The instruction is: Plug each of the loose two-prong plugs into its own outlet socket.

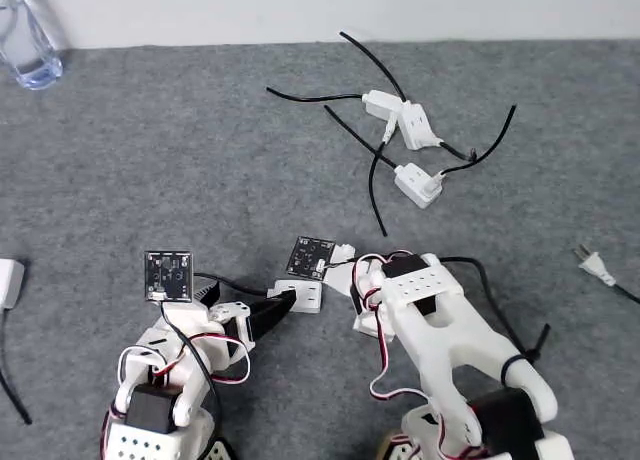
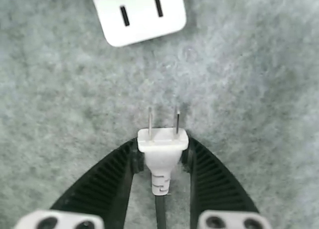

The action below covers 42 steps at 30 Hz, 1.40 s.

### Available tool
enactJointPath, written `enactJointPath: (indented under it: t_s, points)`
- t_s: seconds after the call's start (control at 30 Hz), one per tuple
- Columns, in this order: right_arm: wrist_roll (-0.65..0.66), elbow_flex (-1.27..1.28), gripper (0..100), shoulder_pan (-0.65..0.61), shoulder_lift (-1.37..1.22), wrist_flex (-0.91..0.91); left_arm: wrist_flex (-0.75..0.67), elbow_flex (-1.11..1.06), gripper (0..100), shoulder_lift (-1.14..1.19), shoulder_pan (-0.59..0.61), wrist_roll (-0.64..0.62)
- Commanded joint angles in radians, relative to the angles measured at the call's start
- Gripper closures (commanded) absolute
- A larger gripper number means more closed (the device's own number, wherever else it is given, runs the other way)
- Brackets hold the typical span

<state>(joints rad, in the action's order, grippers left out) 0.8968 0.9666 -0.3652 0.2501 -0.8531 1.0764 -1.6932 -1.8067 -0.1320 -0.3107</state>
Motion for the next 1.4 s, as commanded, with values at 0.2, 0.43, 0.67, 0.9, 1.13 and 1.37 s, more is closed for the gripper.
enactJointPath:
  t_s: [0.2, 0.43, 0.67, 0.9, 1.13, 1.37]
  points:
    - [0.066, 0.009, 99.6, 0.008, 0.018, 0.004, 0.002, 0.01, 58, -0.014, 0.003, -0.005]
    - [-0.003, -0.002, 99.2, 0.007, 0.031, -0.002, -0.003, 0.01, 58, -0.014, 0.0, -0.005]
    - [-0.074, -0.094, 99.2, -0.035, 0.166, -0.127, -0.06, 0.01, 58, -0.014, -0.008, -0.006]
    - [-0.187, -0.173, 99.2, -0.176, 0.328, -0.292, -0.095, 0.01, 58, -0.012, -0.054, -0.008]
    - [-0.224, -0.175, 99.2, -0.191, 0.34, -0.295, -0.092, 0.01, 58, -0.012, -0.193, -0.008]
    - [-0.224, -0.176, 99.2, -0.194, 0.351, -0.317, -0.092, 0.01, 58, -0.012, -0.192, -0.008]
